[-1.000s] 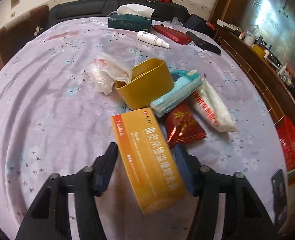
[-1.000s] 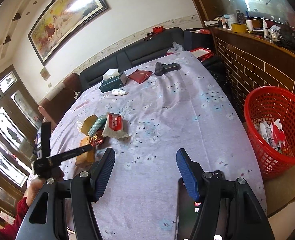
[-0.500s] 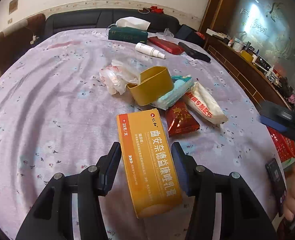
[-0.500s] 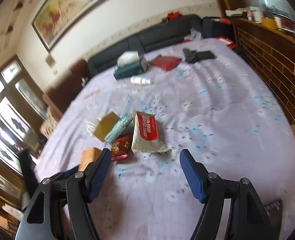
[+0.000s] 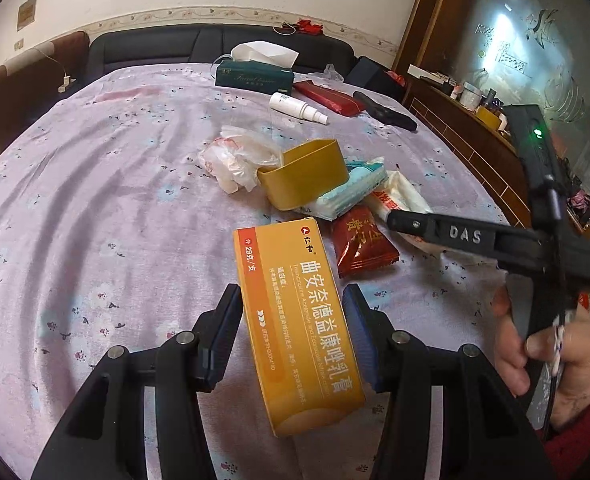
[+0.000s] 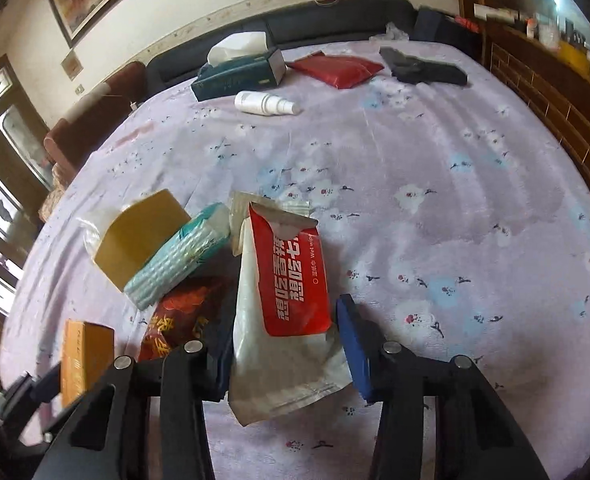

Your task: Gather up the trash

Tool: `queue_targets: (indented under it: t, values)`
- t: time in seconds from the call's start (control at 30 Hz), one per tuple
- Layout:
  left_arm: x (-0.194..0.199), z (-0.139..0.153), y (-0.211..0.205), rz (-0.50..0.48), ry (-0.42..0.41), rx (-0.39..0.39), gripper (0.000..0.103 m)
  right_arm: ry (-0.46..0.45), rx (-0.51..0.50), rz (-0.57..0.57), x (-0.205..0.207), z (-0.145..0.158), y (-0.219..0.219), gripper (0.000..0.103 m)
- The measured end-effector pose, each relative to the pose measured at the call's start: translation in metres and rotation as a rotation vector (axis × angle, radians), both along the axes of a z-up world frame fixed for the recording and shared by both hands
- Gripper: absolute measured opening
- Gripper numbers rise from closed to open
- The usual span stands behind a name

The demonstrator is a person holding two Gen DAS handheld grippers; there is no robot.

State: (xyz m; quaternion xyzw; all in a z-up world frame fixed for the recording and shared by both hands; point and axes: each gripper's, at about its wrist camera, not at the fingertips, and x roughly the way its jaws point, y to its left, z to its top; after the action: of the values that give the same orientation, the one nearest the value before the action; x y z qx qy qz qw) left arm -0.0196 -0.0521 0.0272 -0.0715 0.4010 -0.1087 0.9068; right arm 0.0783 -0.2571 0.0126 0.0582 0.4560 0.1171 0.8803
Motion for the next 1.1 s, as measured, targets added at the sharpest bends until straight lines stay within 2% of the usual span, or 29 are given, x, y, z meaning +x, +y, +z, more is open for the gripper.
queue_targets:
  t: [0.17,0.3,0.5,0.7,0.87,1.1]
  values:
    - [-0.006,0.004,-0.005,-0.004,-0.031,0.021,0.050,-0.055,0.046,-0.044,-0.030,0.015,-0.014,0.041]
    - [-0.016,0.007,-0.013,-0.009,-0.059,0.046,0.050,-0.113,0.072,-0.066,-0.071,0.027,-0.031,0.041]
    - [-0.039,0.012,-0.031,-0.026,-0.121,0.085,0.050,-0.196,0.088,-0.068,-0.118,0.028,-0.043,0.041]
    - [-0.053,0.006,-0.038,-0.019,-0.148,0.081,0.051,-0.222,0.089,-0.060,-0.132,0.021,-0.042,0.041]
    - [-0.059,0.006,-0.039,-0.011,-0.170,0.071,0.051,-0.278,0.053,-0.050,-0.138,0.024,-0.036,0.041]
    - [-0.067,0.008,-0.041,-0.005,-0.205,0.073,0.051,-0.293,0.057,-0.035,-0.139,0.023,-0.035,0.041]
